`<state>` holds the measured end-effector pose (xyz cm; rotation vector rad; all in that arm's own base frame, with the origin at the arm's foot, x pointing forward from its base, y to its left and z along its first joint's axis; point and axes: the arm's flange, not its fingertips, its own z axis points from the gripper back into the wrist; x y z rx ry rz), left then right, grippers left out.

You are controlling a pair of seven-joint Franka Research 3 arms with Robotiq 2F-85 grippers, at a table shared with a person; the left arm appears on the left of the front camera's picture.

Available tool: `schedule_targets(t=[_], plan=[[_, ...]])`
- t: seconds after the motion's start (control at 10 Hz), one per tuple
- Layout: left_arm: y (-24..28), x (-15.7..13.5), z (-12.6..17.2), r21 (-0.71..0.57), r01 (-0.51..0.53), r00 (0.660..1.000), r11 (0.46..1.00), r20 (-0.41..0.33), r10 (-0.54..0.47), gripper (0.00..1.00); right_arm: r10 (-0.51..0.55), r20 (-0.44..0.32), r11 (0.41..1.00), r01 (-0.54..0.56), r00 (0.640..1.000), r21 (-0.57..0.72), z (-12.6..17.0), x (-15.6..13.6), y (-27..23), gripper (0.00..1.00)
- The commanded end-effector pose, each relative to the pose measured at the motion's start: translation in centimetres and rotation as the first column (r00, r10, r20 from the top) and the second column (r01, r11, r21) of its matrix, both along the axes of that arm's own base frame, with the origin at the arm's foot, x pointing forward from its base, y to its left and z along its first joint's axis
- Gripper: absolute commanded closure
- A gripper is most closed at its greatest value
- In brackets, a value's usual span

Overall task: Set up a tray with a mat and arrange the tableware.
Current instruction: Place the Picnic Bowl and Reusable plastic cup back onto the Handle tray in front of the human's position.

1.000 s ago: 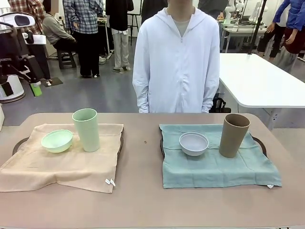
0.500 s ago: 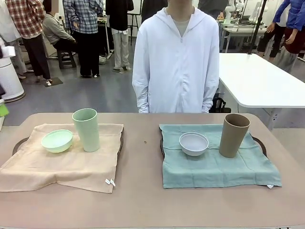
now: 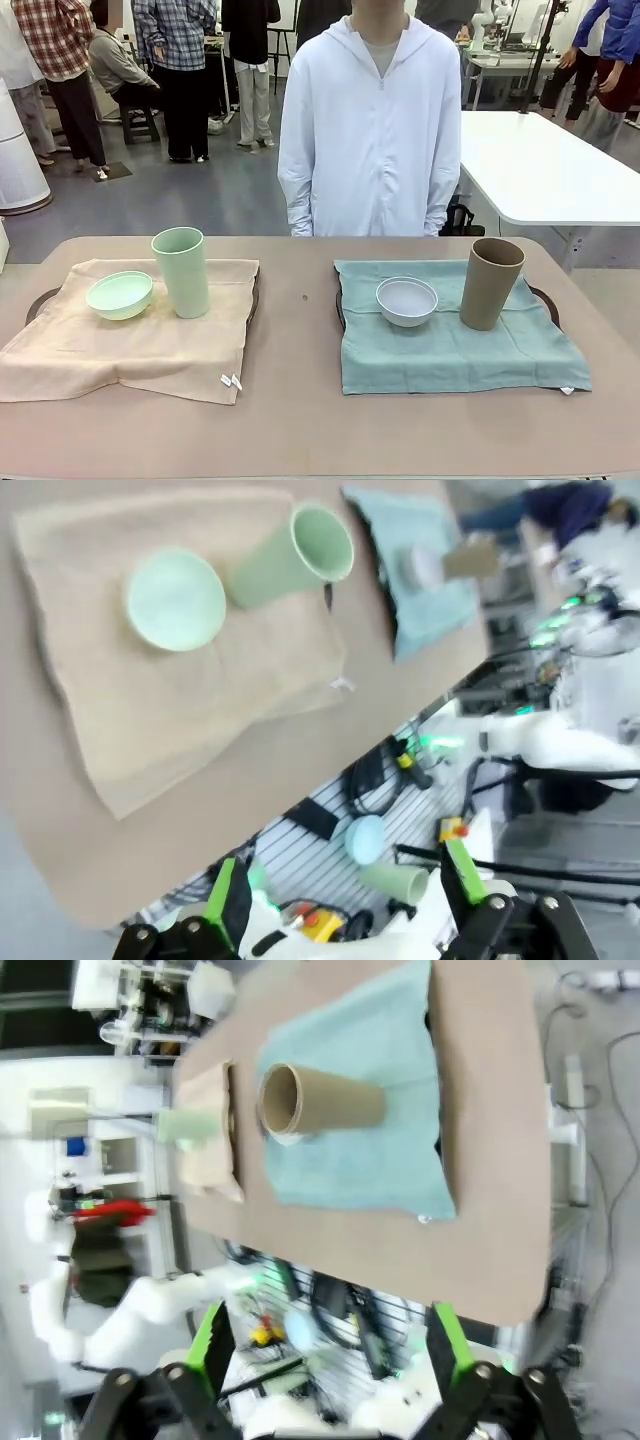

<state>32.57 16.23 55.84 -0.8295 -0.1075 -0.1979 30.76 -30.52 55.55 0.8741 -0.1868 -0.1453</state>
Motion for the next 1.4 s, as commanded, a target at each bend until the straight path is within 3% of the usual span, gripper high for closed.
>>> schedule_targets(t=[0.0, 0.1, 0.3, 0.4, 0.9, 1.0, 1.1, 1.3], plan=[[3.4, 1.6, -0.4, -0.116, 0.025, 0.998, 0.993, -0.049, -0.03, 0.0, -0.028, 0.007, 0.989, 0.026, 1.0, 0.148, 0.8, 1.1, -6.0, 0.0], [4.8, 1.3, -1.1, -0.156, 0.01, 0.999, 0.988, -0.04, -0.017, 0.0, -0.068, 0.007, 0.979, 0.065, 0.998, 0.195, 0.6, 0.7, -8.4, 0.0], [5.1, -0.8, -1.6, -0.28, -0.05, 0.997, 0.959, 0.048, 0.066, 0.0, -0.164, 0.022, 0.933, 0.148, 0.986, 0.328, -0.3, -0.6, -11.7, 0.0], [6.0, -1.5, -2.1, -0.293, -0.067, 0.995, 0.954, 0.048, 0.085, 0.0, -0.181, 0.03, 0.92, 0.158, 0.983, 0.36, -0.5, -1.0, -12.4, 0.0], [5.0, -2.2, -0.3, -0.368, -0.056, 0.971, 0.928, 0.196, 0.136, 0.0, -0.151, -0.038, 0.929, 0.155, 0.988, 0.335, -1.2, 0.8, -11.1, 0.0], [4.2, -1.6, -0.1, -0.392, -0.06, 0.967, 0.918, 0.207, 0.151, 0.0, -0.156, 0.012, 0.921, 0.141, 0.988, 0.364, -2.0, -0.3, -10.7, 0.0], [5.8, -2.2, 0.3, -0.335, -0.058, 0.983, 0.941, 0.147, 0.112, 0.0, -0.156, 0.012, 0.921, 0.141, 0.988, 0.364, -2.0, -0.3, -10.7, 0.0], [5.8, -2.2, 0.3, -0.335, -0.058, 0.983, 0.941, 0.147, 0.112, 0.0, -0.156, 0.012, 0.921, 0.141, 0.988, 0.364, -2.0, -0.3, -10.7, 0.0]])
